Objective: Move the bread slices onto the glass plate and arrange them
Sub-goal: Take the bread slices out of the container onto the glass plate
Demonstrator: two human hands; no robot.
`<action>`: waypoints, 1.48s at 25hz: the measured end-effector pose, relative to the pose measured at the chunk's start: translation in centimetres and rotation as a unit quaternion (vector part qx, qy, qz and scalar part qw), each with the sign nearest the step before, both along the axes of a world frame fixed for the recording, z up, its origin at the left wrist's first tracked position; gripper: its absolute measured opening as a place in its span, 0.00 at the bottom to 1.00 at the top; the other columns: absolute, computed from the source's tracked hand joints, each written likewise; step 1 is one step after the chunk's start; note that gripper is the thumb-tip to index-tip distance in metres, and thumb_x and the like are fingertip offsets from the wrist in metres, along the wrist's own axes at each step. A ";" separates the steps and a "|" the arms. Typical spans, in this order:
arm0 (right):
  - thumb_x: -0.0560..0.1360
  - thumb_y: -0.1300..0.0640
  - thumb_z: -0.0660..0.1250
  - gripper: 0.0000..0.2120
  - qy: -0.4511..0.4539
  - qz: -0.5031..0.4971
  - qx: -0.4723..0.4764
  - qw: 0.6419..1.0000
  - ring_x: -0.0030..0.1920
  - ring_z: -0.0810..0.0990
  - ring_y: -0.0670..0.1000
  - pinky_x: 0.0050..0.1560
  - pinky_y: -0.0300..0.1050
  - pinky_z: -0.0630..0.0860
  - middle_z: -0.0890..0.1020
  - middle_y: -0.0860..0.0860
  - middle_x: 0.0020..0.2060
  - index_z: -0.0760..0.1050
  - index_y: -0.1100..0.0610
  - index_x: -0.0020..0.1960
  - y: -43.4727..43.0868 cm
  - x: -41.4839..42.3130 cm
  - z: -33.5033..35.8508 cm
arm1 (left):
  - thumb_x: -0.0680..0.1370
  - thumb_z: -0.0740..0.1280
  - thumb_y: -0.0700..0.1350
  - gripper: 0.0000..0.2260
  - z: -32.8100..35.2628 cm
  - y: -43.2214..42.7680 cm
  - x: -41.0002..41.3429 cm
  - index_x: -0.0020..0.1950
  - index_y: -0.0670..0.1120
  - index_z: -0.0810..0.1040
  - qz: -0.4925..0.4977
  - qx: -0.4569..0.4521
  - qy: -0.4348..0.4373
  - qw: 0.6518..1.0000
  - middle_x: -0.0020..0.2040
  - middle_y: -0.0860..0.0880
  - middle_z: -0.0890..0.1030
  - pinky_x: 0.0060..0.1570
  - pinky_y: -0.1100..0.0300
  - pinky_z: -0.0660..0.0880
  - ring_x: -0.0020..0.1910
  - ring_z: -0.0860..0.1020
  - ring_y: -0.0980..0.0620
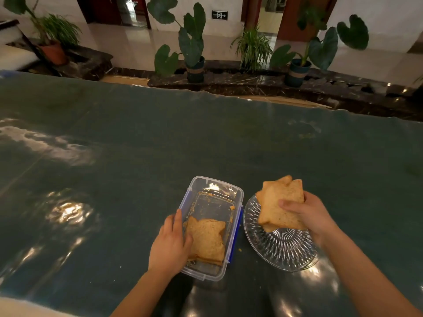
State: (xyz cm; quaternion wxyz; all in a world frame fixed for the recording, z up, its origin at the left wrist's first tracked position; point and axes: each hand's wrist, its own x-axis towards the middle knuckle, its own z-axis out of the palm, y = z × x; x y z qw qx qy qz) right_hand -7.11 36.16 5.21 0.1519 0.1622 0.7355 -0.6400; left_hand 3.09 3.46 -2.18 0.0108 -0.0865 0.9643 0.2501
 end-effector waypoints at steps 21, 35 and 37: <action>0.76 0.57 0.67 0.17 0.234 0.202 0.357 0.882 0.59 0.77 0.48 0.60 0.46 0.76 0.80 0.48 0.58 0.75 0.52 0.64 -9.0 2.1 -0.7 | 0.79 0.60 0.51 0.31 -0.6 0.3 -0.4 0.79 0.46 0.52 0.024 -0.002 -0.020 1.000 0.69 0.48 0.66 0.50 0.56 0.78 0.60 0.73 0.51; 0.63 0.37 0.75 0.32 0.079 0.518 0.544 0.655 0.61 0.72 0.58 0.61 0.57 0.68 0.78 0.54 0.58 0.73 0.53 0.60 -20.6 -1.0 -6.4 | 0.80 0.59 0.50 0.30 -0.5 0.2 -0.7 0.79 0.47 0.53 0.040 0.012 -0.034 0.999 0.70 0.48 0.66 0.53 0.53 0.77 0.62 0.72 0.49; 0.62 0.37 0.76 0.32 0.051 0.522 0.532 0.665 0.60 0.72 0.58 0.60 0.56 0.70 0.78 0.54 0.57 0.74 0.53 0.59 -20.7 -1.1 -6.6 | 0.80 0.58 0.51 0.29 -0.4 0.2 -0.7 0.79 0.48 0.53 0.043 0.018 -0.035 0.998 0.70 0.49 0.67 0.54 0.51 0.78 0.62 0.73 0.49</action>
